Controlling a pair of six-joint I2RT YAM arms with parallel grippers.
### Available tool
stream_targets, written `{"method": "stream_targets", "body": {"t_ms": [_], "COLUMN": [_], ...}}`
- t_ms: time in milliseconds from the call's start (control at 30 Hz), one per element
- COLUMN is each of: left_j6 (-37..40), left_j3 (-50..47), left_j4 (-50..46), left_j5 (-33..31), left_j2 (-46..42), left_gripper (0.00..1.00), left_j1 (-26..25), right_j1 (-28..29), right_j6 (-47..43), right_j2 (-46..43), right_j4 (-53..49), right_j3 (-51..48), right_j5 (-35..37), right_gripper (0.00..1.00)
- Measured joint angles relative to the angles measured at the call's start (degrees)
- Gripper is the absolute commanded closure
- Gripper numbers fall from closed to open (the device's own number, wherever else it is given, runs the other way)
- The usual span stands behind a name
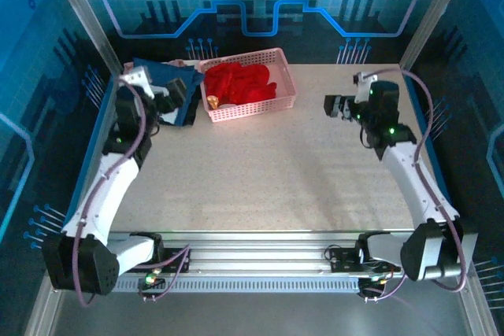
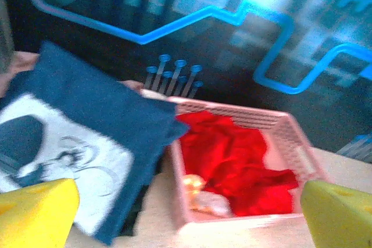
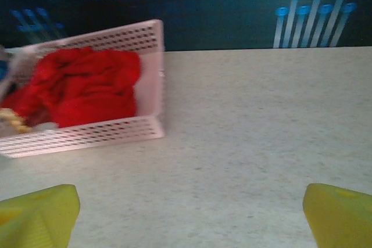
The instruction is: Fold and stack the t-shirts
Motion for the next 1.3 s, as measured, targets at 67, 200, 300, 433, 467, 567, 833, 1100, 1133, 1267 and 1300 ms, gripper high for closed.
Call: {"method": "stream_targets", "body": {"t_ms": [67,200,300,433,467,567,833,1100,1133,1267,1300], "left_j6": [-2.2,-4.3,-4.7,-5.2,-5.4,-6.0,-7.3,-7.5,-7.5,-7.4,-7.4], "left_j3": [9.1,18.2,20.4,21.5,21.5,21.5,15.0,14.5,14.7,17.1,18.0], "left_j4": [-8.3,-19.2,-24.6,-27.7,-28.1,-28.4,-29.6,-29.8,-29.9,-30.0,-30.0], "left_j5": [2.8,7.1,9.8,11.7,11.9,12.6,12.9,12.5,12.3,10.5,9.7], "left_j2": [5.4,14.6,19.9,23.1,23.1,22.8,15.6,12.5,12.7,15.2,16.0], "left_gripper": [0.01,0.01,0.01,0.01,0.01,0.01,0.01,0.01,0.01,0.01,0.01], "left_j1": [-2.0,-6.9,-10.1,-13.5,-14.2,-16.0,-17.0,-17.0,-17.0,-17.0,-17.0], "right_j1": [0.3,2.0,3.6,4.4,4.6,5.2,7.1,7.3,7.3,7.9,8.0], "right_j6": [1.7,3.6,5.0,6.6,6.7,6.7,6.4,7.5,7.7,8.2,8.6], "right_j2": [5.5,17.6,27.8,41.1,44.0,51.5,67.1,73.6,73.6,72.7,72.0], "right_j4": [-6.3,-12.5,-15.4,-18.1,-18.7,-21.3,-26.9,-29.3,-29.0,-27.2,-26.8], "right_j3": [7.5,17.2,23.7,34.9,37.8,47.0,68.0,71.5,71.5,69.7,68.8], "right_j5": [-5.4,-12.5,-15.7,-17.8,-17.7,-17.0,-12.0,-8.4,-8.3,-7.1,-6.6], "right_gripper": [0.0,0.0,0.07,0.11,0.11,0.12,0.17,0.42,0.47,0.7,0.73]}}
